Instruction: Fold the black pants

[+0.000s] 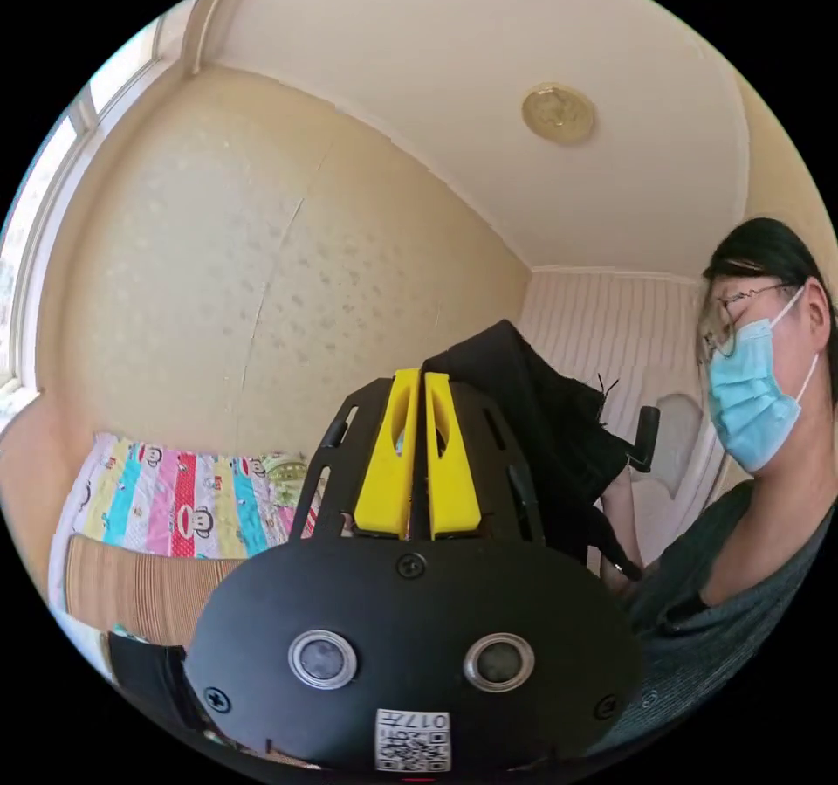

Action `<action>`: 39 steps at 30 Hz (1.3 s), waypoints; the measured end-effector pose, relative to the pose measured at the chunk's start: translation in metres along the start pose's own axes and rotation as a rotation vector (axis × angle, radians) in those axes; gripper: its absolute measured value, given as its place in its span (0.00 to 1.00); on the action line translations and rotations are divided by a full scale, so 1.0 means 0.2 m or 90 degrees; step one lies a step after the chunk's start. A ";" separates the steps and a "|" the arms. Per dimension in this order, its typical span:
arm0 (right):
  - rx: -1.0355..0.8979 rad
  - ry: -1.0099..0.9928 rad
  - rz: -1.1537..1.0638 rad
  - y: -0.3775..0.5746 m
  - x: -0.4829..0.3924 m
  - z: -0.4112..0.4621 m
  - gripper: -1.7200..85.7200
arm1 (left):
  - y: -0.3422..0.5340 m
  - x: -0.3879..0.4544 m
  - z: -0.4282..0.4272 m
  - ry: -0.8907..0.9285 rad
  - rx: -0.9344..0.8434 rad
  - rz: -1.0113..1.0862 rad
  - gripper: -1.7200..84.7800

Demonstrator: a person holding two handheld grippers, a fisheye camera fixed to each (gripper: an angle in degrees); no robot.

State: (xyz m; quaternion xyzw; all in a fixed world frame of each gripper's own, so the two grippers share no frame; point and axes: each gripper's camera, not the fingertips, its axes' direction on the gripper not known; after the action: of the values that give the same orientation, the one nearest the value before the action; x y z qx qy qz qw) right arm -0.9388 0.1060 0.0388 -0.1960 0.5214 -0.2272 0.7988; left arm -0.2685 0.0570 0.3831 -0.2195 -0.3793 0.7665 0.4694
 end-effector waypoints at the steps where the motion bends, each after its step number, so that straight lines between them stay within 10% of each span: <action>1: -0.063 -0.003 0.031 -0.05 0.22 0.25 0.07 | -0.02 -0.11 0.11 0.004 -0.018 -0.032 0.01; 11: -0.414 -0.030 0.197 0.41 1.51 2.12 0.04 | 0.44 -1.87 1.67 -0.277 -0.385 -0.304 0.03; 19: -0.772 -0.137 0.323 1.92 1.53 2.48 0.04 | 1.98 -2.38 1.23 -0.404 -0.683 -0.357 0.10; 27: -0.808 -0.218 0.384 2.38 1.45 2.32 0.05 | 2.65 -2.58 0.69 -0.456 -0.819 -0.384 0.15; 34: -0.820 -0.234 0.510 2.50 1.48 2.34 0.05 | 2.82 -2.72 0.60 -0.408 -0.991 -0.304 0.08; 39: -0.803 -0.292 0.529 2.48 1.50 2.30 0.04 | 2.81 -2.91 0.47 0.088 -0.875 -0.589 0.02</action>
State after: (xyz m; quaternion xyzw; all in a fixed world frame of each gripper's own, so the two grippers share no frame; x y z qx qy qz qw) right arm -0.3302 0.3765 -0.2831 -0.4432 0.4046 0.4746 0.6439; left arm -0.3752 -0.6476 -0.0133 -0.3255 -0.7853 0.0784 0.5209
